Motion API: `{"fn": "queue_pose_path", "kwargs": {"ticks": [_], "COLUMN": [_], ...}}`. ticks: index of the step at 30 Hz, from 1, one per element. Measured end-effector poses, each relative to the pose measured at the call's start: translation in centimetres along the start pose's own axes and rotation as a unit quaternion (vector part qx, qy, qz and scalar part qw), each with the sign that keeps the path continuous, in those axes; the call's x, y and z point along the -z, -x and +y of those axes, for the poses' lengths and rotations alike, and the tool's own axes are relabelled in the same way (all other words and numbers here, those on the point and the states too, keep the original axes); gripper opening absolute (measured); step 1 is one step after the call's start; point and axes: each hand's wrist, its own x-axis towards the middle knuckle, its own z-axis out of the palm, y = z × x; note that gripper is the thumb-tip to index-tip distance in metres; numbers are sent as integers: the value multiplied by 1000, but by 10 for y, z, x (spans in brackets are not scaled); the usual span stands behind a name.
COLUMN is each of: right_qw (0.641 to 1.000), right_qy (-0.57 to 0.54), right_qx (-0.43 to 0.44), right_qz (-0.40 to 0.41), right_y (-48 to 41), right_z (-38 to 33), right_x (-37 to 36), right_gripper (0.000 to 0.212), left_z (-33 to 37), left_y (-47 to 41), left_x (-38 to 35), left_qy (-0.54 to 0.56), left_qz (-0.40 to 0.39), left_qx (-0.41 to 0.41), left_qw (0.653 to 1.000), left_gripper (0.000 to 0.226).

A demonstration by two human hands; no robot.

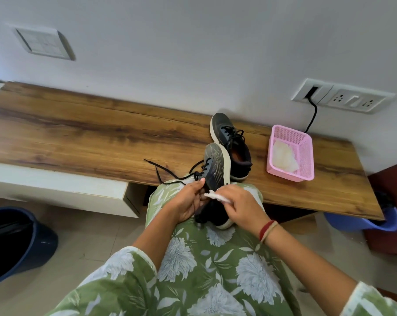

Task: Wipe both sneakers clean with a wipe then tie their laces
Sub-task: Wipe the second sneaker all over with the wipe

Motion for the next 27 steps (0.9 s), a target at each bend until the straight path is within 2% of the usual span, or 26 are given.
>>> {"fn": "queue_pose_path", "kwargs": {"ticks": [2,4,6,9,11,14,17,19,21,23,24,27], "right_qw": [988,966,971,990,990,991,996,987,967,957,962,983], "right_qy": [-85,-78,-33,46,55,34,-14,-94,-145,-105,-67,13], "right_qx": [-88,-180,-187,-127,-116,-112,-86,-130,-198,-228,-223,-178], "right_qz": [94,167,144,47,51,64,23,1,70,144,144,47], "right_y": [-19,-41,-58,-60,-51,-38,-26,-28,-41,-58,-64,-68], "right_z": [3,9,12,10,8,2,-2,-3,2,9,11,11], "right_x": [5,5,-2,-18,-26,-26,-18,-5,5,7,5,-15], "right_gripper": [21,20,23,24,23,22,16,14,16,19,21,25], "left_z": [1,1,2,1,1,-1,-1,-1,-1,0,0,0], "left_y": [1,0,1,1,1,-2,-2,-2,-2,-2,-1,0], "left_x": [-2,-1,-2,0,0,3,5,5,5,3,3,3], "left_qy": [-3,-9,-3,1,5,-1,9,24,27,30,28,19], "left_qz": [4,8,6,0,-8,-10,-17,-19,-26,-29,-28,-23], "left_qx": [1,0,2,1,3,3,-3,-7,-4,-4,-8,-13], "left_qw": [1000,1000,1000,1000,1000,1000,1000,1000,999,999,999,999], "left_gripper": [31,33,35,38,40,40,34,31,32,31,30,27]}}
